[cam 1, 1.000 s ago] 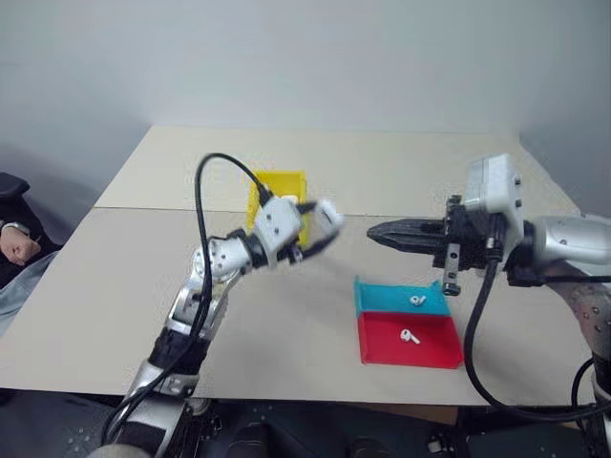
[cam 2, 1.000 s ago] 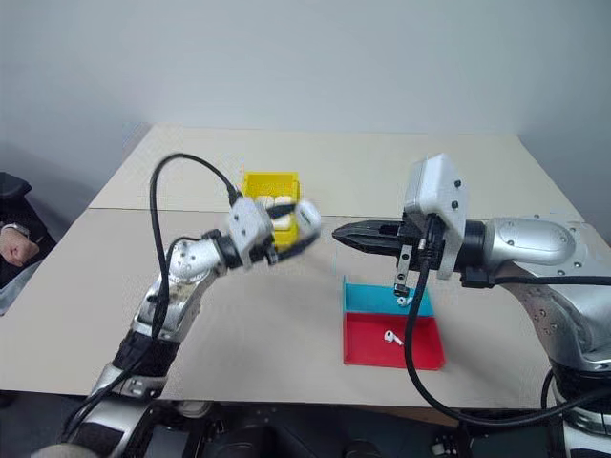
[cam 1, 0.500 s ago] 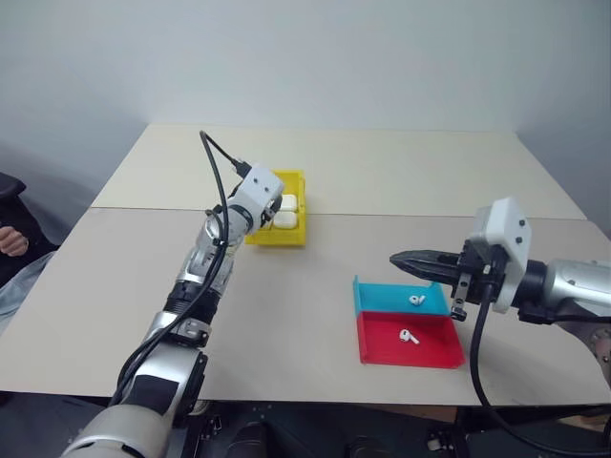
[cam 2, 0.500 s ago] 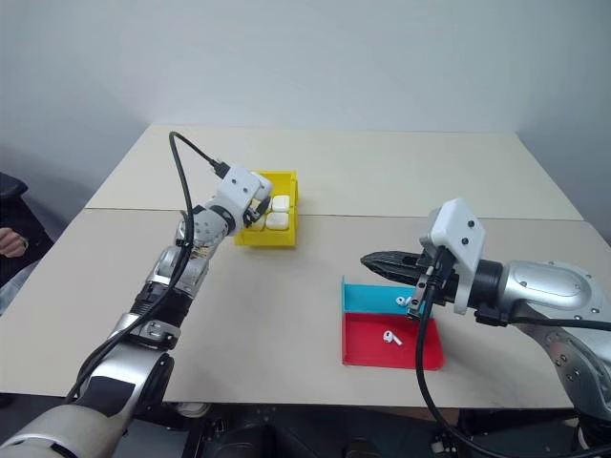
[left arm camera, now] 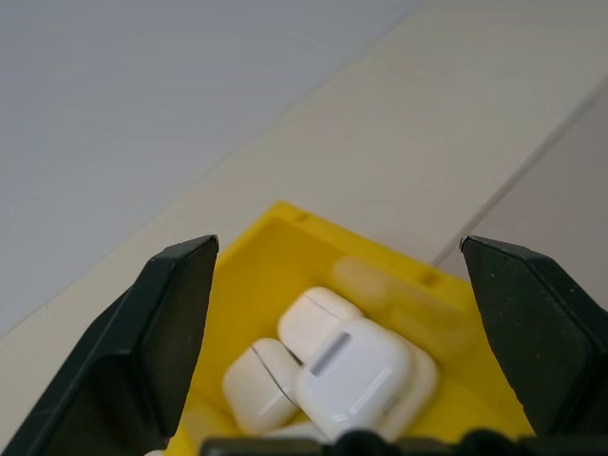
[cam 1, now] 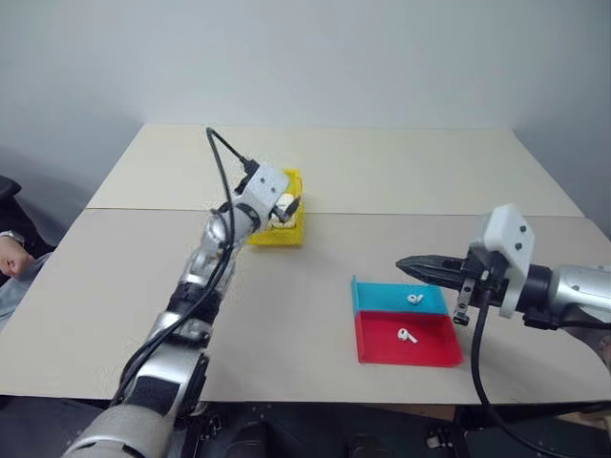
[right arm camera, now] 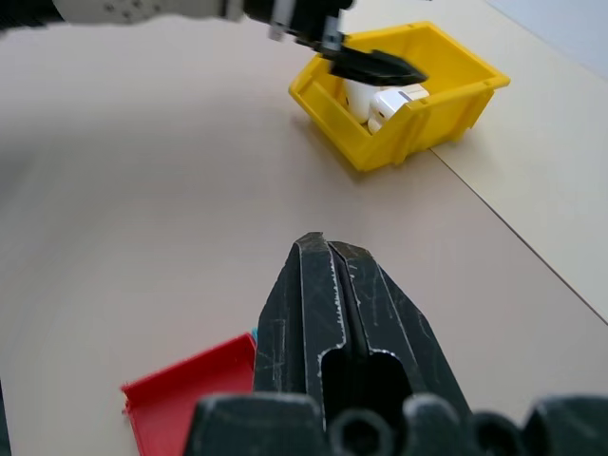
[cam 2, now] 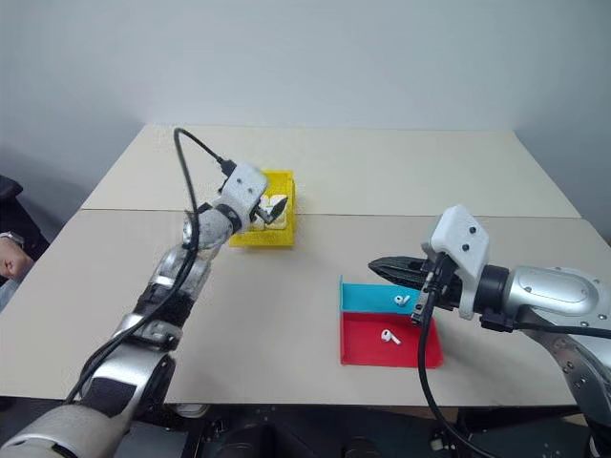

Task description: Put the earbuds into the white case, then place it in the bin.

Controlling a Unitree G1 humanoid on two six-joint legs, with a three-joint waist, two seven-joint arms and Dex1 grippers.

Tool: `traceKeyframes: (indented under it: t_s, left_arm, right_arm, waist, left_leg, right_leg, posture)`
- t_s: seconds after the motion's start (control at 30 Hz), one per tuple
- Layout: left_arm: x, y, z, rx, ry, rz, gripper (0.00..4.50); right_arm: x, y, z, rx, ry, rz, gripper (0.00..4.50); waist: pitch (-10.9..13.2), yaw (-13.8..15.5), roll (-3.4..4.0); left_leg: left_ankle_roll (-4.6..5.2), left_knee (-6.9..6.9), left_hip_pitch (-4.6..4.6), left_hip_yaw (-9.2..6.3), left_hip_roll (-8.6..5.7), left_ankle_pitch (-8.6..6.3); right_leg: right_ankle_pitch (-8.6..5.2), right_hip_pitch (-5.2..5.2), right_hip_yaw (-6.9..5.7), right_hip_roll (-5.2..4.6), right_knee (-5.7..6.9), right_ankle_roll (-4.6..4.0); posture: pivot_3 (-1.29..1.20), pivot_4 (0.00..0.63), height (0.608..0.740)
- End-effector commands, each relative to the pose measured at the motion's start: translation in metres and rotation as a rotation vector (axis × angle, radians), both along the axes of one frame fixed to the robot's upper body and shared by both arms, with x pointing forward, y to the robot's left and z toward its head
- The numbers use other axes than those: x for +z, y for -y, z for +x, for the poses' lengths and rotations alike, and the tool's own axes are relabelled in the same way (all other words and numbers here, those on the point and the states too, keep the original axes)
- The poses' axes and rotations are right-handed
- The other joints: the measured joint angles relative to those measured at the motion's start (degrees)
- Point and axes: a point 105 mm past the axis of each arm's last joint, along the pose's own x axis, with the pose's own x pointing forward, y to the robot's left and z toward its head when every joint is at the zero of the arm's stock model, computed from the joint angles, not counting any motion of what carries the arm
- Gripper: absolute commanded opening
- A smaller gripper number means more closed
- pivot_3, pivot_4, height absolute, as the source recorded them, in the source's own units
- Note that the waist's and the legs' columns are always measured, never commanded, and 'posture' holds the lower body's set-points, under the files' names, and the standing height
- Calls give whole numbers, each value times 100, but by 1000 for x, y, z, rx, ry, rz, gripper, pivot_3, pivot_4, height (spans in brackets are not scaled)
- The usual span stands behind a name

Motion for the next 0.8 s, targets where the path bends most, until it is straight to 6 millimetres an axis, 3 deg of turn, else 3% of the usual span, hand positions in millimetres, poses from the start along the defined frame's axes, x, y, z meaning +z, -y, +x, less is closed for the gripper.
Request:
traceKeyframes:
  t_s: [0.03, 0.17, 0.43, 0.63, 0.8]
  left_arm:
    - [20, 4, -53, -303, 35, -55, 4436]
    - [11, -21, -101, -473, -71, -38, 4436]
    - [0, -60, -163, -513, -246, -10, 4436]
    - [-7, -71, -182, -470, -292, -14, 4436]
    - [-11, -72, -185, -448, -330, -4, 4436]
  right_arm:
    - [6, 7, -5, 54, 72, -64, 0]
    - [6, 21, -4, 102, 114, -99, 0]
    - [3, 58, 3, 134, 151, -224, 0]
    - [-1, 69, 2, 167, 152, -265, 0]
    - [-12, 69, 6, 181, 131, -279, 0]
  waist:
    - [-1, -10, 1]
    - [0, 4, 1]
    - [-1, -31, 1]
    - [-1, -48, 2]
    - [-1, -57, 1]
  left_leg:
    - [-4, -3, 1, 1, 1, 2]
    - [18, 4, 5, 0, 3, -10]
    - [30, 6, 48, -2, 7, -17]
    - [30, 6, 63, 0, 10, -18]
    - [32, 6, 70, 0, 10, -20]
  right_leg:
    - [0, -1, 3, 0, -1, 0]
    - [0, 6, 0, 0, 6, 0]
    - [0, 53, -4, -2, 3, -1]
    - [-1, 68, -4, 0, 2, -2]
    - [-1, 74, -3, 0, 3, -4]
  posture:
    - [0, 150, 740]
    - [0, 150, 740]
    - [0, 150, 740]
    - [0, 150, 740]
    - [0, 150, 740]
